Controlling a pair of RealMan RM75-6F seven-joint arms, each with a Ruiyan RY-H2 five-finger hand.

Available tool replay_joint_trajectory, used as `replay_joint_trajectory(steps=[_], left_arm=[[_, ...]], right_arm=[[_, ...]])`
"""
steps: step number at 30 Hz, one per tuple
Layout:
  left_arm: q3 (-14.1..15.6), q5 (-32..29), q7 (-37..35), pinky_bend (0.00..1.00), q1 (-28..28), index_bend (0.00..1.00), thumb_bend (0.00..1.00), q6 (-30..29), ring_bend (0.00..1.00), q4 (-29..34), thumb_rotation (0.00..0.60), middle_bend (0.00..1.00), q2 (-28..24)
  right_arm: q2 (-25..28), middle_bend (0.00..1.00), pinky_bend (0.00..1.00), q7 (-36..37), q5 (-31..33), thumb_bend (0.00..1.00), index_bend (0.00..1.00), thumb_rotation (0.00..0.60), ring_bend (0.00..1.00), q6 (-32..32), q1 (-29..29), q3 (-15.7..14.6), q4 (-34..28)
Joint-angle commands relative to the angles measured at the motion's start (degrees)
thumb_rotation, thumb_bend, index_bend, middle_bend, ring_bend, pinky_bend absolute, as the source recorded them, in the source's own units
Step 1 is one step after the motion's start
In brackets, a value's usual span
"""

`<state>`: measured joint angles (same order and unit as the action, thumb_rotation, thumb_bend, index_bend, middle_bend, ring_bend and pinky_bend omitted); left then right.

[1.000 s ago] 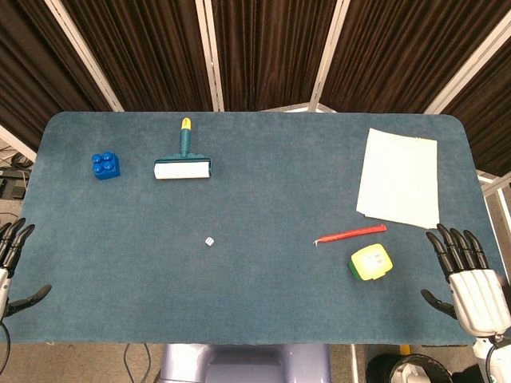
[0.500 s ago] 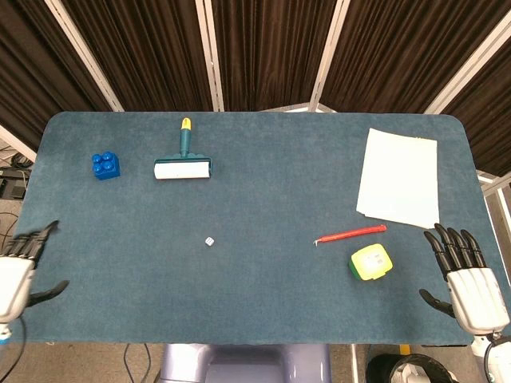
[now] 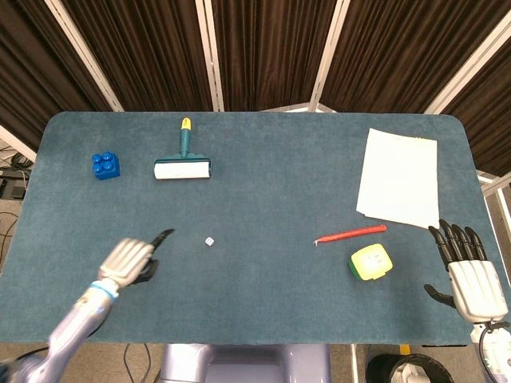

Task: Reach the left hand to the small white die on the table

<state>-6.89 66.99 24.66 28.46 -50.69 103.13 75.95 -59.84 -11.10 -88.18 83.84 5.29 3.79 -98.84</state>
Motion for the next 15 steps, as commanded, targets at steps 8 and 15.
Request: replay_joint_trajectory(steps=[8, 15], left_arm=[[-0.83, -8.96, 4.62, 1.0, 7.48, 0.04, 0.67, 3.8, 0.91, -5.41, 0.6, 0.97, 7.93], [0.19, -11.48, 4.48, 1.0, 9.45, 0.04, 0.67, 4.26, 0.91, -8.33, 0.6, 0.97, 10.72]], right_arm=[[-0.25, 0.0, 0.0, 0.14, 2.74, 0.0, 0.0, 0.6, 0.0, -1.1, 0.28, 0.62, 1.0], [-0.29, 0.0, 0.0, 0.42, 3.73, 0.0, 0.0, 0.6, 0.0, -1.71, 0.55, 0.81, 1.47]])
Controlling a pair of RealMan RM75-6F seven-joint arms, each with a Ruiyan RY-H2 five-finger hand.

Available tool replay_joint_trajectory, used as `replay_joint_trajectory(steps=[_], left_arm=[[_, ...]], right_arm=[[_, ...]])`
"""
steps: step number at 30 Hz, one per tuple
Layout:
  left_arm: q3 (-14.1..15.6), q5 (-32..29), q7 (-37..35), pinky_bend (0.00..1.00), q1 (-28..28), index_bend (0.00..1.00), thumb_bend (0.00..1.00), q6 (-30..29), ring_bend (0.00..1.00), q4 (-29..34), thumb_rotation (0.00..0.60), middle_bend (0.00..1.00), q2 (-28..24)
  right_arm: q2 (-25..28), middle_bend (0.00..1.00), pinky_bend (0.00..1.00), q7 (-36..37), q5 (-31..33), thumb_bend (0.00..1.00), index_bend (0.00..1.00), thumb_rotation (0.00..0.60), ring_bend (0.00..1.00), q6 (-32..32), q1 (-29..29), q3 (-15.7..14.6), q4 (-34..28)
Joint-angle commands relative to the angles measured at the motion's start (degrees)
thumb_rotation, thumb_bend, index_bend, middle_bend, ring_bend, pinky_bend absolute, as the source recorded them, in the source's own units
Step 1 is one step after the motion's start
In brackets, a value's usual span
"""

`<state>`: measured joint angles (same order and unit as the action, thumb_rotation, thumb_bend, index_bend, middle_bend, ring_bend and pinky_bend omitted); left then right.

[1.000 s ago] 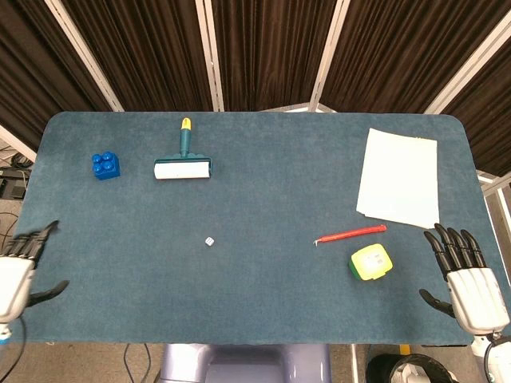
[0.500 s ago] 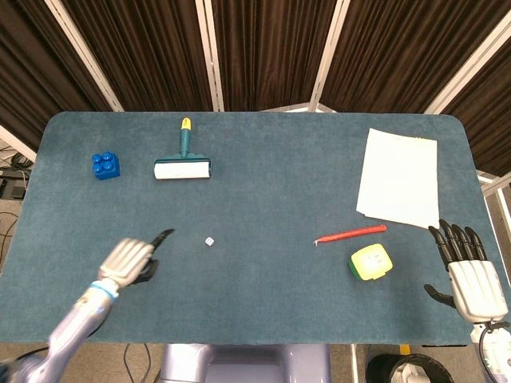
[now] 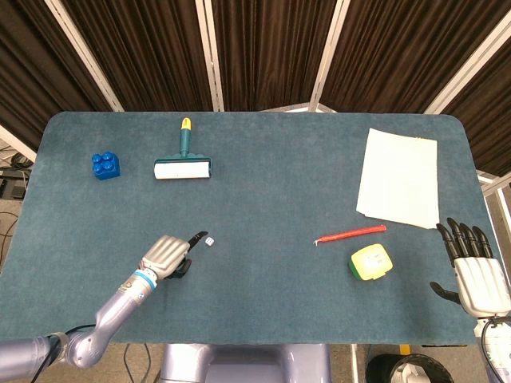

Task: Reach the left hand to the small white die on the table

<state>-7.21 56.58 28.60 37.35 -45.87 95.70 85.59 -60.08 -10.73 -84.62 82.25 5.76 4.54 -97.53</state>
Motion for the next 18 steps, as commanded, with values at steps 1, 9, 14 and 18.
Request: replay_joint_trajectory(steps=[1, 9, 14, 18], left_arm=[[0.74, -1.54, 0.75, 1.0, 0.74, 0.04, 0.67, -0.89, 0.91, -1.27, 0.6, 0.97, 1.61], [1.9, -3.5, -0.12, 1.0, 2.14, 0.04, 0.67, -0.47, 0.91, -2.28, 0.6, 0.97, 2.79], [2.54, -3.79, -0.94, 1.0, 2.67, 0.04, 0.67, -0.54, 0.91, -2.66, 0.6, 0.97, 3.16], [3.2, -3.93, -1.37, 1.0, 3.05, 0.04, 0.67, -0.61, 0.91, -2.82, 0.6, 0.97, 3.3]], right_arm=[[-0.07, 0.0, 0.0, 0.05, 0.27, 0.0, 0.0, 0.6, 0.0, -0.18, 0.1, 0.05, 0.25], [-0.02, 0.0, 0.0, 0.28, 0.39, 0.0, 0.0, 0.6, 0.0, -0.3, 0.26, 0.0, 0.28], [0.0, 0.0, 0.0, 0.36, 0.57, 0.0, 0.0, 0.6, 0.0, -0.35, 0.31, -0.02, 0.35], [-0.05, 0.0, 0.0, 0.3, 0.61, 0.0, 0.0, 0.6, 0.0, -0.36, 0.35, -0.07, 0.43]])
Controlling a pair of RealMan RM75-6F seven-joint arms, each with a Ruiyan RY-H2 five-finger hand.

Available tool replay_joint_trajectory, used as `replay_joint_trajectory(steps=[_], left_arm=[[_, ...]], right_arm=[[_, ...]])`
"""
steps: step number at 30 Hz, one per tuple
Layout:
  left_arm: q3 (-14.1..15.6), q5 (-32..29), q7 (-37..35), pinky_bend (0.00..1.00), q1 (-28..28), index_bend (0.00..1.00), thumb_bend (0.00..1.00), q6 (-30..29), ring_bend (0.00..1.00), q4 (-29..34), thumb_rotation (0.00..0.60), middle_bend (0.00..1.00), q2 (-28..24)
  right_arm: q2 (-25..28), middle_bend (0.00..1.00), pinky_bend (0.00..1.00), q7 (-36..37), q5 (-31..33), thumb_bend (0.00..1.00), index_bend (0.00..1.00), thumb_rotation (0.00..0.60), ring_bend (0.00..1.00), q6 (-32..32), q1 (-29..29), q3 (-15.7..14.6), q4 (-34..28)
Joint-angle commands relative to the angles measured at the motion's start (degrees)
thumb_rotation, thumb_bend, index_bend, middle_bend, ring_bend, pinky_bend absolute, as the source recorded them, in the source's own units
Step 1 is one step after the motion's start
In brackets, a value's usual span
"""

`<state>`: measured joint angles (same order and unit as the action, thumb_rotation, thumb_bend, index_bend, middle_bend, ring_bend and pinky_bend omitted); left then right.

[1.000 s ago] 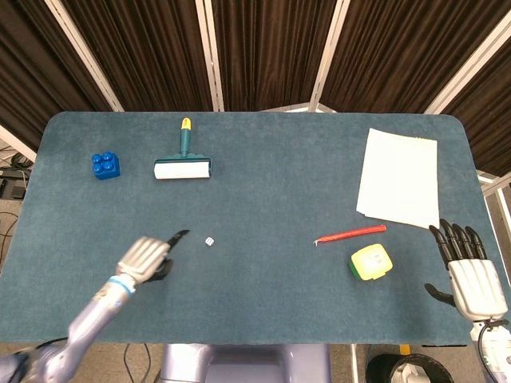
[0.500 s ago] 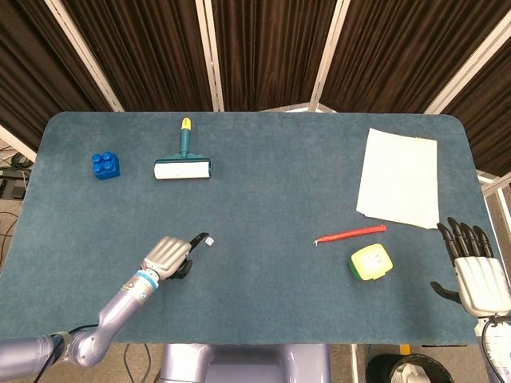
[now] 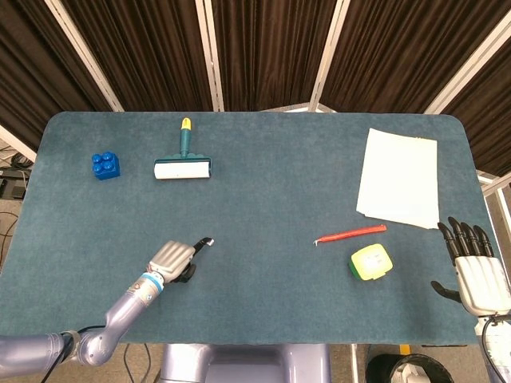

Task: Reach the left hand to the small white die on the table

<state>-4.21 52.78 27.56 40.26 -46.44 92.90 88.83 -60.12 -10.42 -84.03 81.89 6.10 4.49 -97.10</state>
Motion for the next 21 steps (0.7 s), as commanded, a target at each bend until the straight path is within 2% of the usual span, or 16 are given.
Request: replay_joint_trajectory(steps=[1, 9, 21], left_arm=[[0.34, -0.12, -0.53, 1.0, 0.17, 0.04, 0.67, -0.09, 0.91, 0.04, 0.6, 0.97, 0.0], [1.97, 0.26, -1.4, 1.0, -0.37, 0.04, 0.66, -1.33, 0.91, 1.56, 0.6, 0.97, -0.99], [4.66, -2.75, -0.87, 1.0, -0.45, 0.04, 0.67, -2.19, 0.9, 4.3, 0.6, 0.96, -2.87]], right_arm=[[-0.02, 0.0, 0.0, 0.01, 0.05, 0.0, 0.0, 0.6, 0.0, -0.02, 0.03, -0.02, -0.01], [-0.01, 0.0, 0.0, -0.05, 0.0, 0.0, 0.0, 0.6, 0.0, -0.01, 0.1, -0.11, -0.04], [0.03, 0.0, 0.0, 0.06, -0.23, 0.0, 0.0, 0.6, 0.0, 0.22, 0.14, -0.24, -0.1]])
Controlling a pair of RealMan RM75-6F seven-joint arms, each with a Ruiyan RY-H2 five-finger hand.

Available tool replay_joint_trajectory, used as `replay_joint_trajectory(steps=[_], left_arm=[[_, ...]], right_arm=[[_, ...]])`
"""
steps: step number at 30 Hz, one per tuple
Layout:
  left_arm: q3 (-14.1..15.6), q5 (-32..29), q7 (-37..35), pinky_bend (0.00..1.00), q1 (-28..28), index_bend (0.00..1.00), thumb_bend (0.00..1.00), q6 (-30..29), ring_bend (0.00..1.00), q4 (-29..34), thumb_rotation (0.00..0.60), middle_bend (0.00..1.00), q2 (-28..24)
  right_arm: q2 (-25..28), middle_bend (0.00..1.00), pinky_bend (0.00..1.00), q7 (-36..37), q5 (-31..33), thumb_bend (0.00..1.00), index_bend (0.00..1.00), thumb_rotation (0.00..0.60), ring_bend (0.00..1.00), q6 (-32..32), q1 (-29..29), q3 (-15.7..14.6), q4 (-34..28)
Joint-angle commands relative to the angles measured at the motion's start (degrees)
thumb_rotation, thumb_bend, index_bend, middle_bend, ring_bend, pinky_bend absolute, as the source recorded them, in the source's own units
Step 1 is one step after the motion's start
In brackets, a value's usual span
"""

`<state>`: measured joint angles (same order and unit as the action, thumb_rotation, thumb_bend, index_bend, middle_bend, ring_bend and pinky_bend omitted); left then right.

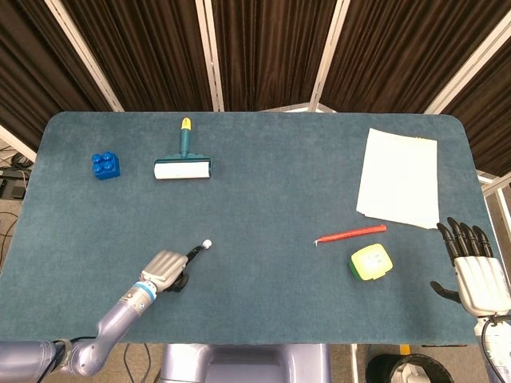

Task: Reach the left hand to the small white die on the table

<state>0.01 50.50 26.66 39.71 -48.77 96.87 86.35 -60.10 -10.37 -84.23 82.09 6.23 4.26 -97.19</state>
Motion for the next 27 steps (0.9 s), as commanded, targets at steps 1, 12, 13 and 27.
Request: replay_joint_trajectory(steps=[1, 12, 13, 27], left_arm=[[0.71, -0.68, 0.11, 1.0, 0.13, 0.04, 0.67, 0.19, 0.9, 0.4, 0.6, 0.96, -0.54], [0.45, 5.26, -5.58, 1.0, -3.15, 0.04, 0.67, -5.4, 0.88, 5.56, 0.6, 0.95, -5.88], [0.24, 6.62, -6.35, 1.0, -3.76, 0.05, 0.67, -6.69, 0.88, 6.53, 0.6, 0.94, -6.9], [0.31, 26.77, -11.53, 0.0, -15.97, 0.0, 0.0, -31.49, 0.0, 11.01, 0.6, 0.0, -21.24]], right_arm=[[0.02, 0.0, 0.0, 0.01, -0.08, 0.0, 0.0, 0.6, 0.0, 0.04, 0.01, -0.03, -0.02], [0.15, 0.0, 0.0, 0.01, -0.67, 0.0, 0.0, 0.6, 0.0, 0.48, -0.05, -0.22, -0.33], [0.2, 0.0, 0.0, 0.09, -0.81, 0.0, 0.0, 0.6, 0.0, 0.58, -0.08, -0.26, -0.38], [1.33, 0.0, 0.0, 1.85, -3.43, 0.0, 0.0, 0.6, 0.0, 2.41, -0.68, -0.86, -1.4]])
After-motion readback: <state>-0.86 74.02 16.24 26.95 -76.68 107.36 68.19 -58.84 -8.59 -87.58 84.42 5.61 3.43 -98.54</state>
